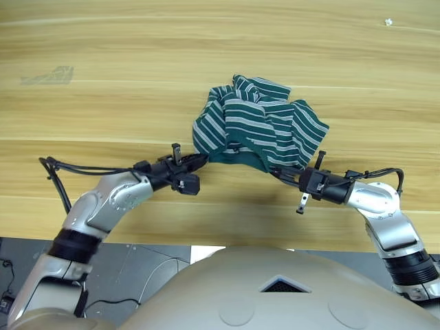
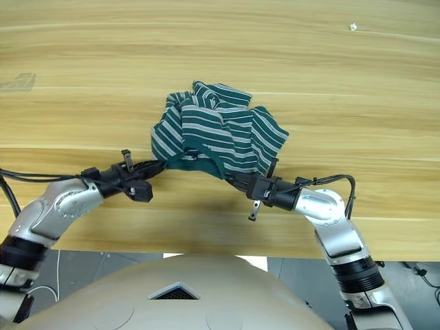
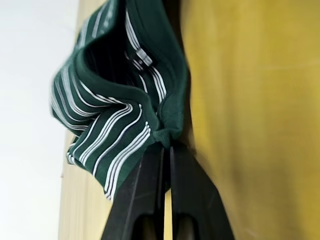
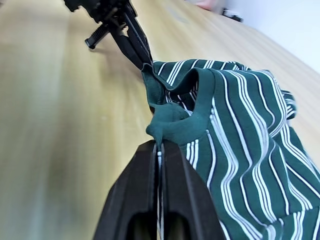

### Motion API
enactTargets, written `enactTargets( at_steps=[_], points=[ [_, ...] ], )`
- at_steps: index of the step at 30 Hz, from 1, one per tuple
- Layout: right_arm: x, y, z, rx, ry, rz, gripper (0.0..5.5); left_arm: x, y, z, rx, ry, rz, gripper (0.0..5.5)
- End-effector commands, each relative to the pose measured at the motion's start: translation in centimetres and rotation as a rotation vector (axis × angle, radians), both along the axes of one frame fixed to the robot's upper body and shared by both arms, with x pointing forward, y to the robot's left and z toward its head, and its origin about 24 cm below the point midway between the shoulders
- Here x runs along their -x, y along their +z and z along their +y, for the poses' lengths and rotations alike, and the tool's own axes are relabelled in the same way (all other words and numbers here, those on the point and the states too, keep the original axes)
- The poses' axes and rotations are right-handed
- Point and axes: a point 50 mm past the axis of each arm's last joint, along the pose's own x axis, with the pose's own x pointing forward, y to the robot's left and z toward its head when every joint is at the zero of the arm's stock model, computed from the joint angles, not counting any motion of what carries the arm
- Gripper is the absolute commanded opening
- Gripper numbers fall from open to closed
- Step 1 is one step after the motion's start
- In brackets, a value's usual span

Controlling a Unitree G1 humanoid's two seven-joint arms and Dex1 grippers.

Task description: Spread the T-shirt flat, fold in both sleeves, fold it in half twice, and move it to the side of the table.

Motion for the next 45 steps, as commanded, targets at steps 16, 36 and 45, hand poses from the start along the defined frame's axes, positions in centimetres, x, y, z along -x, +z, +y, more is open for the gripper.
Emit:
enactTargets(
  at_steps=[16, 36, 45],
  points=[
    [4.3, 2.2, -2.0, 0.111, 0.296, 0.218, 0.00, 7.0, 6.9, -0.9, -0.064, -0.076, 0.162, 0.00],
    [-1.0, 4.5, -2.5, 0.009, 0.127, 0.025, 0.00, 0.7, 9.7, -0.4, 0.100, 0.027, -0.009, 2.03],
    [-3.9, 6.7, -3.0, 0.010, 0.084, -0.118, 0.00, -1.7, 10.6, -1.3, 0.153, 0.012, -0.027, 2.72]
  ],
)
